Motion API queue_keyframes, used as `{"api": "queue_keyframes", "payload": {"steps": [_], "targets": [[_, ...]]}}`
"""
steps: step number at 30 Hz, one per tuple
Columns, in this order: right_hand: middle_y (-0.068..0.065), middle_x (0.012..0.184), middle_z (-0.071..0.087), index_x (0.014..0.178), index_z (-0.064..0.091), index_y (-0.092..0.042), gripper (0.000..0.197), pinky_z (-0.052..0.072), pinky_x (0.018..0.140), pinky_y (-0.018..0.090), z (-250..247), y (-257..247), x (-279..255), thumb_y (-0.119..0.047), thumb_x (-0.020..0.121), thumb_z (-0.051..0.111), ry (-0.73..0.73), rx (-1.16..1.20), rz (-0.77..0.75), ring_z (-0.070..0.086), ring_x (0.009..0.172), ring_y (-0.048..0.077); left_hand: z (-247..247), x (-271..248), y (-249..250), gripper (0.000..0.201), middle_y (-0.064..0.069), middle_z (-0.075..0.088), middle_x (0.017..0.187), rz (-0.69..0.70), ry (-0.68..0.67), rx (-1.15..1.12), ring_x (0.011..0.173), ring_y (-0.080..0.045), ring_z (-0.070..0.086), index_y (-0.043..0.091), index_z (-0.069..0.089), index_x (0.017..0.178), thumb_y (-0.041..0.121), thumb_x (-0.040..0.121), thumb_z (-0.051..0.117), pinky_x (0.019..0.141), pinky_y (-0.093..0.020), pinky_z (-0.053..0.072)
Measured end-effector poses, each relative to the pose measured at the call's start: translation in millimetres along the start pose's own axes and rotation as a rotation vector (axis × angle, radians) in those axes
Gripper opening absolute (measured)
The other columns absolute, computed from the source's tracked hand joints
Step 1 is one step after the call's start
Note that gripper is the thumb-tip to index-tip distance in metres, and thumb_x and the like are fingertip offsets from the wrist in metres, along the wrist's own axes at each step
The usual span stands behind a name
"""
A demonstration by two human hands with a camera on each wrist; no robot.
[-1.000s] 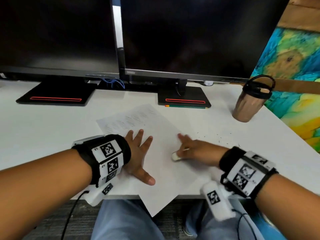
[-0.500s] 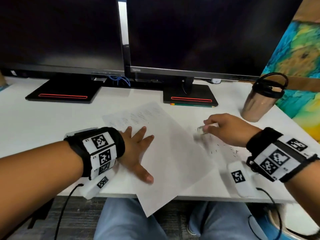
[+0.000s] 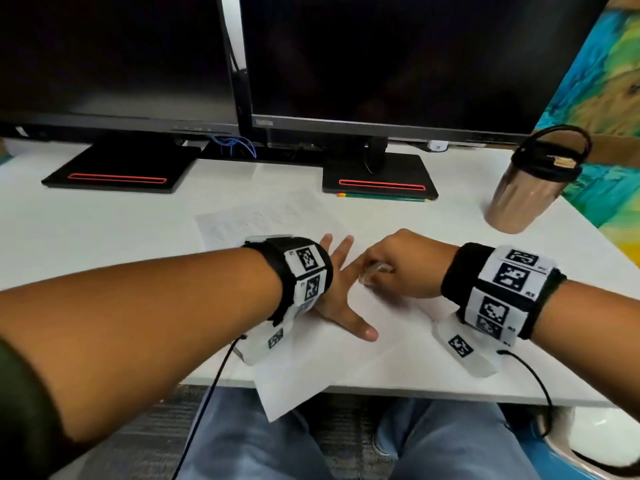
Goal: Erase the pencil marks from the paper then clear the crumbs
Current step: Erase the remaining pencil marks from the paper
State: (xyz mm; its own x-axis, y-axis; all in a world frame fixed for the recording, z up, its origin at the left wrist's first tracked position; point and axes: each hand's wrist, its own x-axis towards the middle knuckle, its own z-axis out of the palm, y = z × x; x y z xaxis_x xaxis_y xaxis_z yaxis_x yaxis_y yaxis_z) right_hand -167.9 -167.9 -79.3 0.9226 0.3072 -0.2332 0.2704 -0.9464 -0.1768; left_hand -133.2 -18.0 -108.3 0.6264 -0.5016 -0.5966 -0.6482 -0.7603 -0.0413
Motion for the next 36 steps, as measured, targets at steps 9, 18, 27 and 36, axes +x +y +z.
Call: {"api": "queue_keyframes", "payload": {"steps": [9,18,27,36], "targets": [[-0.013,0.078,0.068,0.07,0.061,-0.027,0.017,0.052,0.072,0.029,-2.1,1.7,-5.8,-0.028,0.087,0.061,-0.077,0.039,-0.107,0.062,0.075,0.008,-5.8,0.9,2.1,0.129,-0.003,-0.043,0.154,-0.033,-0.031,0.026,0.143,-0.04,-0.033,0.042,-0.034,0.145,0.095,0.062,0.049,0.113,-0.069,-0.002],[-0.016,0.07,0.064,0.069,0.059,-0.029,0.018,0.051,0.07,0.027,0.1,3.6,-6.4,-0.031,0.087,0.064,-0.072,0.051,-0.113,0.059,0.068,0.002,-9.1,-1.2,5.2,0.129,-0.005,-0.04,0.156,-0.053,-0.021,0.063,0.145,-0.042,-0.028,0.041,-0.033,0.146,0.095,0.062,0.048,0.114,-0.068,0.001],[-0.012,0.07,0.064,0.073,0.064,-0.034,0.015,0.05,0.067,0.024,1.4,4.0,-8.3,-0.032,0.087,0.066,-0.051,0.128,-0.079,0.058,0.065,0.002,-10.2,-1.5,7.3,0.129,-0.006,-0.039,0.157,-0.057,-0.022,0.074,0.146,-0.042,-0.027,0.041,-0.033,0.146,0.096,0.061,0.047,0.114,-0.068,0.002],[-0.003,0.083,0.071,0.091,0.071,-0.018,0.02,0.056,0.076,0.039,1.1,15.2,-3.2,-0.036,0.085,0.066,0.004,0.124,-0.005,0.066,0.079,0.015,-10.3,-1.6,6.9,0.13,-0.005,-0.04,0.156,-0.058,-0.026,0.075,0.146,-0.041,-0.027,0.041,-0.036,0.144,0.096,0.061,0.048,0.114,-0.068,0.002]]}}
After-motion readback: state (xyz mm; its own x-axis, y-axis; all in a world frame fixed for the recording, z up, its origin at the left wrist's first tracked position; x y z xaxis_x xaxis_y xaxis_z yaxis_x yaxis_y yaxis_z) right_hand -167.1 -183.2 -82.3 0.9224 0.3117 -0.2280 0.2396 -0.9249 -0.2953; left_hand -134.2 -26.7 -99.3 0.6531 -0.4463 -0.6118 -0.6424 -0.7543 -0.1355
